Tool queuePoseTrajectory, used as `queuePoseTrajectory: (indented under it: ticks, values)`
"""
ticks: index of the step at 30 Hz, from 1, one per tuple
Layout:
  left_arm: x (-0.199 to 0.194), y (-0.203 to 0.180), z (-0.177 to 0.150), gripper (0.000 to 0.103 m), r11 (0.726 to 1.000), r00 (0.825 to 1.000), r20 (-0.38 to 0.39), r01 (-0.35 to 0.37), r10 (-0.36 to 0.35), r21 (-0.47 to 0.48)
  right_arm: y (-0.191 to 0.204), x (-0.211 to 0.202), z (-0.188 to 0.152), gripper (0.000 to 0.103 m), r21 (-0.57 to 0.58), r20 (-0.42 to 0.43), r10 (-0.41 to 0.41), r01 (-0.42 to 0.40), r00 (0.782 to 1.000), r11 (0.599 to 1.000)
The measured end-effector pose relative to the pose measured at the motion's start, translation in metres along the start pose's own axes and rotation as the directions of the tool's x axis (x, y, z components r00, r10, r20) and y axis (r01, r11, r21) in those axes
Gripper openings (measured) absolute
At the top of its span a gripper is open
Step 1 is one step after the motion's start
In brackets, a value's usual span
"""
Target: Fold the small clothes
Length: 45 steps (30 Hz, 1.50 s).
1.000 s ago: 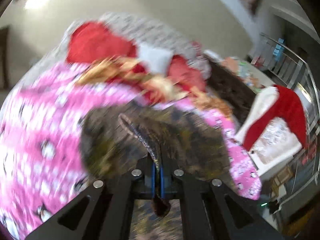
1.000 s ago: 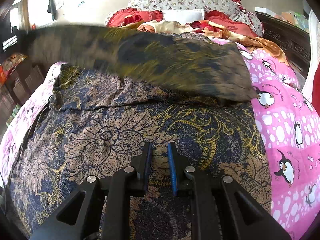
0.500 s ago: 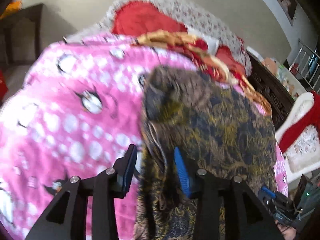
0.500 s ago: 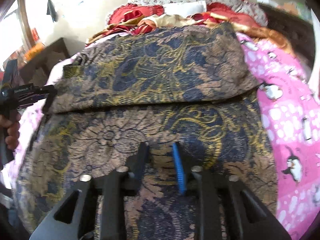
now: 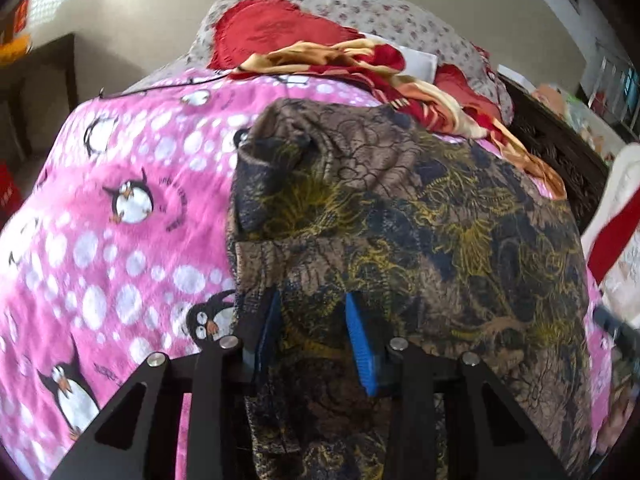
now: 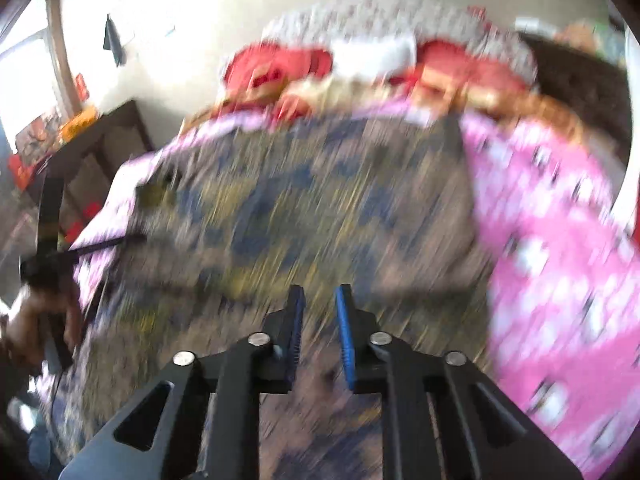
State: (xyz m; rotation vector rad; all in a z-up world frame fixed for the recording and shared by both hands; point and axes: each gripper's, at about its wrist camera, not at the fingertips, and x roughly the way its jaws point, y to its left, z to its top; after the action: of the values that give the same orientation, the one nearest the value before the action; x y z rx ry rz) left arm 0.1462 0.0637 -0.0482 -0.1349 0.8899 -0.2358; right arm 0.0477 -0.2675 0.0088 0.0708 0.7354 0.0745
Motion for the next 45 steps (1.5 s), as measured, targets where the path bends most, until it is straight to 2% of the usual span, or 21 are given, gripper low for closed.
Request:
queuePoseTrajectory:
  ticks: [3, 5, 8, 11, 14, 17, 19, 20, 21, 25, 28, 29, 31, 34, 35, 37, 38, 39, 40, 42, 45]
  values:
    - [0.001, 0.000, 0.003, 0.037, 1.000, 1.000, -0.005, -0.010, 0.010, -0.008, -0.026, 0.033, 0.015, 0.014, -0.068, -0.058, -0.097, 0.093, 0.994, 0.993]
    - [-0.002, -0.001, 0.007, 0.037, 1.000, 1.000, 0.003, 0.001, -0.001, -0.010, -0.048, 0.058, 0.006, 0.014, -0.097, -0.142, -0.187, 0.174, 0.972, 0.980]
    - [0.005, -0.002, 0.006, 0.038, 1.000, 1.000, -0.006, 0.009, -0.009, 0.002, -0.070, 0.058, -0.001, 0.014, -0.029, -0.158, -0.099, 0.096, 0.982, 0.995]
    - [0.010, -0.008, -0.002, 0.040, 0.998, 1.000, 0.015, -0.024, 0.023, 0.055, -0.061, 0.050, 0.012, 0.014, -0.061, -0.194, -0.117, 0.107, 0.974, 0.992]
    - [0.000, -0.012, -0.002, 0.040, 0.999, 0.999, 0.043, -0.028, 0.026, 0.039, -0.068, 0.029, 0.039, 0.014, 0.018, -0.090, -0.082, 0.084, 0.993, 0.996]
    - [-0.002, -0.013, 0.003, 0.042, 0.999, 0.998, 0.061, -0.022, 0.020, 0.033, -0.072, 0.032, 0.073, 0.015, 0.095, -0.023, -0.079, 0.081, 0.997, 0.992]
    - [0.014, -0.011, 0.003, 0.042, 0.998, 0.999, 0.015, -0.039, 0.039, 0.042, -0.074, 0.063, 0.081, 0.015, 0.070, -0.065, -0.102, 0.107, 0.993, 0.992]
    - [0.020, -0.009, 0.002, 0.042, 0.999, 1.000, 0.000, -0.028, 0.028, 0.036, -0.077, 0.084, 0.079, 0.015, 0.052, -0.117, -0.132, 0.139, 0.984, 0.989]
    - [0.020, -0.007, 0.000, 0.042, 0.999, 1.000, 0.020, -0.013, 0.012, 0.037, -0.085, 0.110, 0.070, 0.015, 0.052, -0.210, -0.162, 0.176, 0.964, 0.983]
    - [0.021, 0.000, 0.002, 0.042, 0.999, 1.000, -0.003, 0.026, -0.026, 0.025, -0.101, 0.119, 0.056, 0.015, 0.087, -0.198, -0.177, 0.197, 0.964, 0.977]
    - [0.006, 0.000, 0.007, 0.041, 1.000, 1.000, -0.003, 0.015, -0.015, 0.013, -0.089, 0.114, 0.066, 0.015, 0.007, -0.240, -0.247, 0.256, 0.939, 0.967]
    - [-0.007, -0.003, 0.007, 0.041, 1.000, 1.000, 0.027, 0.016, -0.016, 0.013, -0.084, 0.104, 0.070, 0.015, 0.017, -0.226, -0.247, 0.258, 0.942, 0.966]
    - [-0.030, -0.010, 0.003, 0.041, 0.998, 0.996, 0.075, 0.050, -0.053, 0.040, -0.062, 0.069, 0.075, 0.015, 0.003, -0.118, -0.203, 0.204, 0.972, 0.979]
    - [-0.040, -0.024, -0.017, 0.042, 0.989, 0.992, 0.057, 0.107, -0.113, 0.098, -0.024, 0.042, 0.059, 0.015, -0.052, -0.052, -0.091, 0.089, 0.994, 0.995]
    - [-0.032, -0.025, -0.026, 0.042, 0.989, 0.994, 0.025, 0.107, -0.110, 0.106, -0.015, 0.042, 0.049, 0.015, -0.072, -0.052, -0.090, 0.086, 0.995, 0.994]
    - [-0.013, -0.021, -0.036, 0.040, 0.994, 0.997, -0.024, 0.076, -0.074, 0.084, -0.015, 0.060, 0.028, 0.015, -0.094, -0.087, -0.149, 0.141, 0.985, 0.986]
    - [-0.009, -0.015, -0.039, 0.040, 0.994, 0.996, -0.026, 0.091, -0.090, 0.059, -0.023, 0.077, 0.016, 0.016, -0.074, -0.155, -0.183, 0.174, 0.971, 0.982]
    - [-0.011, -0.014, -0.039, 0.040, 0.993, 0.995, -0.006, 0.103, -0.103, 0.050, -0.033, 0.085, 0.008, 0.018, -0.019, -0.176, -0.168, 0.168, 0.970, 0.986]
    - [-0.014, -0.014, -0.037, 0.040, 0.995, 0.995, -0.015, 0.095, -0.094, 0.042, -0.035, 0.079, 0.008, 0.018, 0.017, -0.154, -0.154, 0.159, 0.976, 0.987]
    - [-0.027, -0.016, -0.030, 0.040, 0.994, 0.995, 0.013, 0.096, -0.097, 0.047, -0.028, 0.068, 0.016, 0.018, 0.029, -0.155, -0.184, 0.191, 0.971, 0.981]
    - [-0.041, -0.019, -0.010, 0.041, 0.996, 0.993, 0.092, 0.069, -0.074, 0.060, -0.007, 0.047, 0.030, 0.018, 0.000, -0.039, -0.173, 0.173, 0.984, 0.985]
